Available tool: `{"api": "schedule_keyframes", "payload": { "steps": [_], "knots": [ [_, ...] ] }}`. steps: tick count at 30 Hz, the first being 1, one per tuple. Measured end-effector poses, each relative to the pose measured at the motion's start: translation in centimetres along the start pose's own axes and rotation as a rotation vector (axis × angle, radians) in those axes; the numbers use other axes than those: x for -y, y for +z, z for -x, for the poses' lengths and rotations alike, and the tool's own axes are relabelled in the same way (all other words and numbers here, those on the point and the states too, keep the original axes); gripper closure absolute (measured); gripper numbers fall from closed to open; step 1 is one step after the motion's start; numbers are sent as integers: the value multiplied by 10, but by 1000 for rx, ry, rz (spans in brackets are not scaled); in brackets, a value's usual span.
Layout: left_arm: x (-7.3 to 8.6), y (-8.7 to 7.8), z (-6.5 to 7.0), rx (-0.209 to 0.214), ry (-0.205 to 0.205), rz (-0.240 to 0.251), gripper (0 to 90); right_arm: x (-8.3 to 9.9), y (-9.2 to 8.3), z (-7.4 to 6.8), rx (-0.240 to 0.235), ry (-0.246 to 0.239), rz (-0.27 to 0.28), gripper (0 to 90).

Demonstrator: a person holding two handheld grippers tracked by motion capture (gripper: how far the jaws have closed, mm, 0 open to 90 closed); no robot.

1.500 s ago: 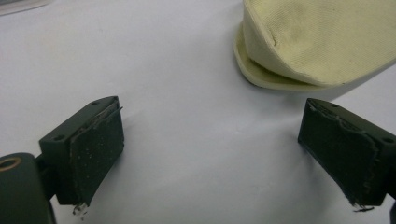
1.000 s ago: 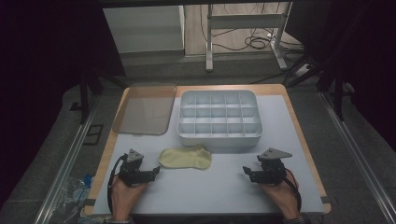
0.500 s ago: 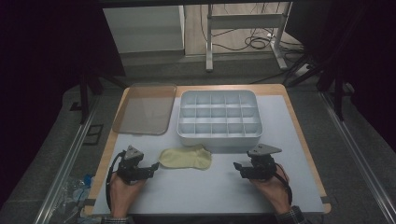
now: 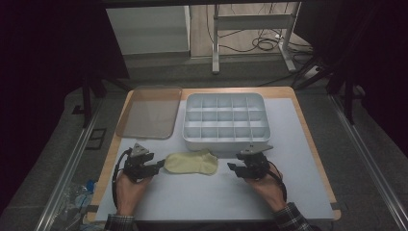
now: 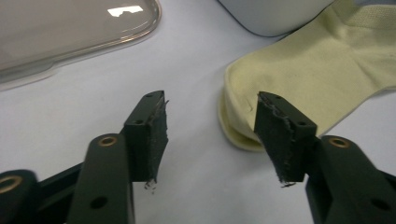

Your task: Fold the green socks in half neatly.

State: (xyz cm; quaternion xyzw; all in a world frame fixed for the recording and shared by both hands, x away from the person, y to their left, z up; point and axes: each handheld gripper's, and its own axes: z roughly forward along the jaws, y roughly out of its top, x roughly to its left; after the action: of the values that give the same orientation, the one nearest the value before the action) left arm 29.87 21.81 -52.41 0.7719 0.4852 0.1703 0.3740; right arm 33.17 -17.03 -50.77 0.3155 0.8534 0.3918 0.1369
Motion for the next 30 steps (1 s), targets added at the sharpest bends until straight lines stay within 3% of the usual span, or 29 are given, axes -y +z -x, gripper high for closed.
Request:
{"api": "schedule_keyframes", "payload": {
  "steps": [12, 18, 27, 30],
  "knots": [
    [-6, 13, 3, 14, 7, 7, 525, -20, 28, -8, -74, -1, -4, 592],
    [-4, 19, 3, 13, 11, 5, 579, -31, 42, -13, -83, -19, -12, 606],
    [4, 30, 7, -9, 45, -15, 571, -31, 62, -15, -75, -27, -45, 602],
    [4, 31, 10, 11, 35, -12, 629, -29, 66, -16, -73, -32, -61, 608]
  ]
}}
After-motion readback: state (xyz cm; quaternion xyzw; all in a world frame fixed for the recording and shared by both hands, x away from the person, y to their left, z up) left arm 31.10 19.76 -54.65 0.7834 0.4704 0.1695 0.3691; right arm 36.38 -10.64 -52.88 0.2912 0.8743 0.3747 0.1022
